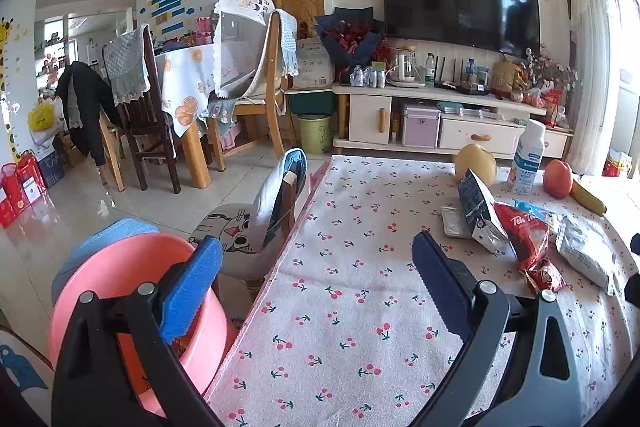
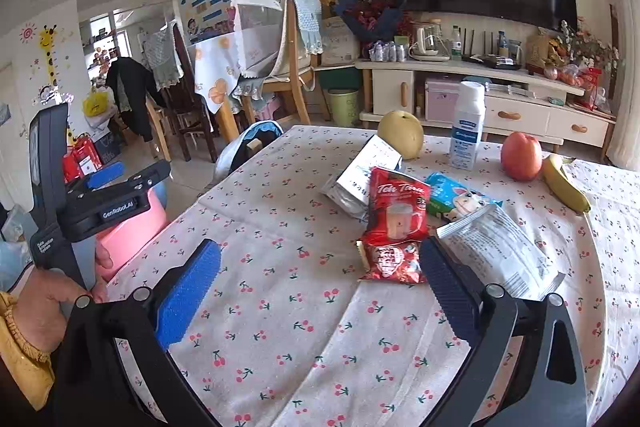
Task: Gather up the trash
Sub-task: 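Move both grippers back to the snack packets on the table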
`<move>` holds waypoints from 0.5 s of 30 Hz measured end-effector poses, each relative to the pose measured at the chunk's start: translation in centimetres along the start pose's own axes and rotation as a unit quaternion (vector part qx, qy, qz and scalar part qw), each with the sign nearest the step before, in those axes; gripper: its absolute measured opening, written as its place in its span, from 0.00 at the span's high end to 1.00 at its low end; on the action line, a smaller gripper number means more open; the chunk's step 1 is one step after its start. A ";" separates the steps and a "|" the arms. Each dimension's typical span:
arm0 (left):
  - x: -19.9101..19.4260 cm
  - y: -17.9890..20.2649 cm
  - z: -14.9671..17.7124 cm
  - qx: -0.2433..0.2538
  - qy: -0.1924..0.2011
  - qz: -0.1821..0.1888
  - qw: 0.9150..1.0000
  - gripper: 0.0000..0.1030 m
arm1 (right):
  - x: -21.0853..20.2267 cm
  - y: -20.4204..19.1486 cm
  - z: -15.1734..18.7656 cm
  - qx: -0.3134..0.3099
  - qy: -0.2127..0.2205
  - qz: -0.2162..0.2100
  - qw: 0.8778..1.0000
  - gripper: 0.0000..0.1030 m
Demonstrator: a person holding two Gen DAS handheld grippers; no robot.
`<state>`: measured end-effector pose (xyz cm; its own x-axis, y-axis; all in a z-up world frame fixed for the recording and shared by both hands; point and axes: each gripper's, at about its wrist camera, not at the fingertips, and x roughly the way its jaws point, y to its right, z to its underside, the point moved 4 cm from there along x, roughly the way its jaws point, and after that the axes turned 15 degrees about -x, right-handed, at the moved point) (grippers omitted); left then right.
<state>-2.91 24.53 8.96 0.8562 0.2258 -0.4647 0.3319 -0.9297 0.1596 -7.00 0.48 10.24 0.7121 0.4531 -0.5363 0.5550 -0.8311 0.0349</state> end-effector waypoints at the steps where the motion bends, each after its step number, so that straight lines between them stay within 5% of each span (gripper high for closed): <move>1: -0.1 0.4 0.1 0.004 0.001 0.003 1.000 0.06 | -0.1 0.7 0.0 0.005 0.000 0.003 1.000 0.05; 8: 0.1 2.8 1.0 0.018 -0.022 0.037 0.999 0.06 | -0.7 5.8 0.9 0.052 -0.004 0.025 0.998 0.05; 15: 0.6 6.8 2.6 0.003 -0.096 0.114 0.989 0.06 | -0.8 12.3 2.4 0.101 -0.021 0.061 0.993 0.05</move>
<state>-1.13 17.59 7.54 0.8169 -0.0480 -0.5748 0.1368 -0.9520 0.2739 -1.78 -10.88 9.11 0.7480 0.3346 -0.5732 0.3655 -0.9285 -0.0651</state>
